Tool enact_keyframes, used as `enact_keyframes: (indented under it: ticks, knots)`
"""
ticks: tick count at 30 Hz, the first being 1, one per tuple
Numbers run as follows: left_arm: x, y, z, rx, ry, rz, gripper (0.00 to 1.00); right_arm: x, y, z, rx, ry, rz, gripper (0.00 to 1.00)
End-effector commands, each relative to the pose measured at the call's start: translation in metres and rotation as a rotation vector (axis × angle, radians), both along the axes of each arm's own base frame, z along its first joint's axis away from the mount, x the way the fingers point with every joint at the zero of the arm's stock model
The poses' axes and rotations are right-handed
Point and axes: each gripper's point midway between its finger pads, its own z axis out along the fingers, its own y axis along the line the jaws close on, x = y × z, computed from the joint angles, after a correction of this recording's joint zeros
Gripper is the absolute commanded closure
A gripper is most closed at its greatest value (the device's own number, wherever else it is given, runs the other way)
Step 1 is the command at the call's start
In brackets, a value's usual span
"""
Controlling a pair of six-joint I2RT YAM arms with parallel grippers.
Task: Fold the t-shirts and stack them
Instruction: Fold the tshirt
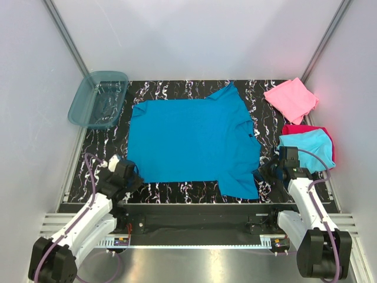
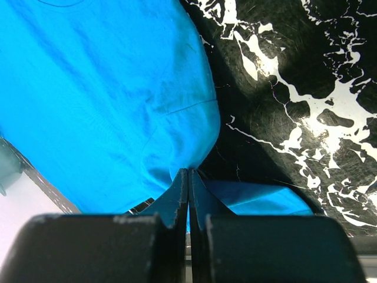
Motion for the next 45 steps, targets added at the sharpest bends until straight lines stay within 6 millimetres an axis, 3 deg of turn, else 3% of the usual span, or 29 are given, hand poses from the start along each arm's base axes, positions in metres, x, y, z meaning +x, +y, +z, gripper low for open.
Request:
enact_keyframes:
  ticks: [1,16,27,38,45]
  knots:
    - [0.001,0.003,0.004,0.016,-0.023,-0.004,1.00,0.006,-0.004,0.011,-0.019,-0.036,-0.009,1.00]
    - [0.005,0.017,0.057,0.042,-0.142,0.045,1.00,0.013,-0.011,0.028,-0.056,-0.076,-0.030,1.00]
    - [0.006,0.020,0.067,0.048,-0.154,0.062,1.00,0.026,-0.017,0.043,-0.074,-0.117,-0.055,1.00]
    - [0.023,0.028,0.094,0.106,-0.192,0.094,1.00,0.055,-0.020,0.058,-0.058,-0.176,-0.112,1.00]
    - [0.047,0.025,0.115,0.141,-0.214,0.090,1.00,0.073,-0.025,0.066,-0.059,-0.213,-0.151,1.00]
